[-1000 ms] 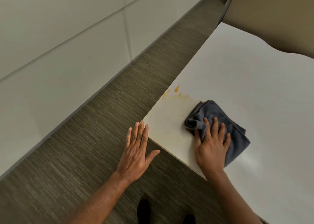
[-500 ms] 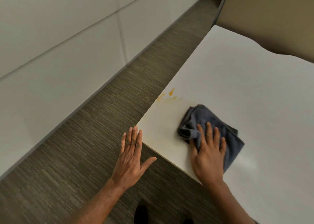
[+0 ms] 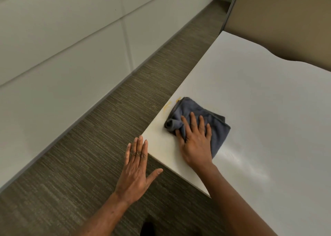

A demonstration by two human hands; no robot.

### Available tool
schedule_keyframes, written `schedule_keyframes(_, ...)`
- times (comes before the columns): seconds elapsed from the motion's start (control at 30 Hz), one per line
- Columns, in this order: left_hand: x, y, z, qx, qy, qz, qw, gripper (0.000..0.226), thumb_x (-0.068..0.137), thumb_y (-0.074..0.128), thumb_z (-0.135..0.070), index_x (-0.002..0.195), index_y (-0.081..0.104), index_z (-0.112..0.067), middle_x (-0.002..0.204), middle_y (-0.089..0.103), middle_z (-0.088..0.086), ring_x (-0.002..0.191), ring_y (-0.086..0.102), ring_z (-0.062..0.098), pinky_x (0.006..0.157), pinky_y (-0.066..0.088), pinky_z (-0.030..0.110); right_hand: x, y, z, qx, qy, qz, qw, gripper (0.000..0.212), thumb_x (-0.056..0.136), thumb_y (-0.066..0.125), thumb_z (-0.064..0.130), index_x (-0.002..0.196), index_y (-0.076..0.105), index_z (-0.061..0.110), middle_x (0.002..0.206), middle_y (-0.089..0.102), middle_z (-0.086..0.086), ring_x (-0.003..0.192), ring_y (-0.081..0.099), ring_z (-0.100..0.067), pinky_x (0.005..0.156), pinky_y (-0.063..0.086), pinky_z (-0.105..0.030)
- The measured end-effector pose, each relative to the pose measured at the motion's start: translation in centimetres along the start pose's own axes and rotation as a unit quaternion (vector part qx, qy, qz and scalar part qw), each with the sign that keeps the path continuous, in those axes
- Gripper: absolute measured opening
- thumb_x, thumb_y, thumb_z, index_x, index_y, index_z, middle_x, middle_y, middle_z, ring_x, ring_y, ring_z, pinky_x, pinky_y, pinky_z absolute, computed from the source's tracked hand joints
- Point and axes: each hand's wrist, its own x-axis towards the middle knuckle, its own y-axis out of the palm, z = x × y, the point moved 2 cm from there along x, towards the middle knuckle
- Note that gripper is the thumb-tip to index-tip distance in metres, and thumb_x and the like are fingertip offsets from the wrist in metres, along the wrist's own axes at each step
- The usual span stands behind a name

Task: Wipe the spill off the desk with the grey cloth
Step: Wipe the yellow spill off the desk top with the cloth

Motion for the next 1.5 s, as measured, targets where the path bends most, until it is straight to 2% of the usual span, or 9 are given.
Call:
schedule_keyframes(0.17,0.0,0.2,0.2,0.001,0.005,-0.003,1.0,0.102,0.1,0.038,-0.072,0.163,0.008,0.003,0.173,0.004,0.022,0.16,0.01,0.038,0.127,0.017,0.057,-3.0,-0.6,-4.5,-0.03,0.019,-0.001,0.999,0.065,0.099,0.011,0.062,0.16,0.001,0.042,0.171,-0.006,0.006,0.156,-0.016,-0.019,0.126,-0.01,-0.046)
schedule_keyframes(0.27,-0.1,0.2,0.1,0.004,0.008,-0.001,1.0,0.102,0.1,0.038,-0.072,0.163,0.009,0.003,0.173,0.004,0.023,0.16,0.01,0.038,0.127,0.016,0.056,0.0,-1.5,-5.6,-0.016,0.09,-0.019,0.996,0.064,0.103,0.017,0.06,0.161,0.005,0.037,0.172,-0.003,0.001,0.157,-0.013,-0.024,0.126,-0.009,-0.048)
schedule_keyframes(0.4,0.0,0.3,0.1,0.005,0.002,0.002,1.0,0.102,0.1,0.036,-0.073,0.163,0.008,0.002,0.173,0.003,0.022,0.161,0.009,0.037,0.127,0.015,0.055,5.5,-1.5,-3.8,0.007,0.103,-0.022,0.994,0.064,0.104,0.017,0.061,0.162,0.008,0.035,0.172,-0.005,-0.001,0.157,-0.015,-0.026,0.125,-0.011,-0.051)
schedule_keyframes(0.6,-0.2,0.6,0.5,0.007,0.0,0.009,1.0,0.103,0.099,0.038,-0.073,0.163,0.008,0.002,0.173,0.003,0.022,0.16,0.01,0.038,0.125,0.02,0.057,8.2,-0.3,0.8,-0.001,-0.001,-0.003,1.0,0.063,0.104,0.016,0.061,0.161,0.005,0.037,0.171,-0.006,-0.002,0.156,-0.017,-0.028,0.125,-0.014,-0.051)
schedule_keyframes(0.8,-0.1,0.3,0.3,0.024,0.005,0.005,1.0,0.101,0.1,0.036,-0.073,0.162,0.011,0.003,0.173,0.005,0.022,0.16,0.011,0.037,0.126,0.017,0.056,2.5,1.0,1.5,-0.026,-0.1,0.018,0.994,0.062,0.102,0.011,0.062,0.16,0.001,0.041,0.171,-0.008,0.003,0.156,-0.018,-0.024,0.126,-0.013,-0.048)
schedule_keyframes(0.93,0.0,0.3,0.4,0.03,0.013,0.0,0.999,0.1,0.101,0.037,-0.071,0.163,0.009,0.002,0.173,0.006,0.022,0.161,0.01,0.037,0.127,0.017,0.056,0.6,0.2,-2.2,-0.03,-0.018,-0.006,0.999,0.066,0.099,0.006,0.065,0.16,0.003,0.041,0.171,-0.004,0.003,0.157,-0.014,-0.023,0.126,-0.011,-0.048)
schedule_keyframes(1.1,0.0,0.4,0.5,0.037,0.014,0.005,0.999,0.098,0.102,0.035,-0.071,0.163,0.008,0.001,0.173,0.005,0.022,0.161,0.009,0.036,0.126,0.017,0.057,5.8,-0.9,-2.2,-0.005,0.079,-0.018,0.997,0.064,0.104,0.018,0.061,0.162,0.008,0.036,0.172,-0.003,-0.003,0.157,-0.014,-0.028,0.125,-0.011,-0.053)
schedule_keyframes(1.37,-0.1,0.3,0.7,0.026,0.005,0.024,0.999,0.101,0.1,0.036,-0.073,0.164,0.007,-0.001,0.173,0.004,0.02,0.161,0.01,0.037,0.126,0.018,0.057,2.6,1.3,3.7,-0.022,-0.06,0.008,0.998,0.063,0.103,0.021,0.059,0.161,0.009,0.038,0.172,-0.003,-0.002,0.157,-0.014,-0.03,0.125,-0.009,-0.053)
schedule_keyframes(1.5,0.0,0.1,0.6,0.037,0.013,0.021,0.999,0.101,0.1,0.036,-0.073,0.163,0.009,0.001,0.173,0.006,0.021,0.161,0.01,0.035,0.127,0.017,0.055,-3.2,1.8,2.0,-0.023,-0.074,0.034,0.996,0.064,0.101,0.019,0.06,0.159,-0.004,0.046,0.169,-0.018,0.007,0.154,-0.026,-0.021,0.125,-0.014,-0.05)
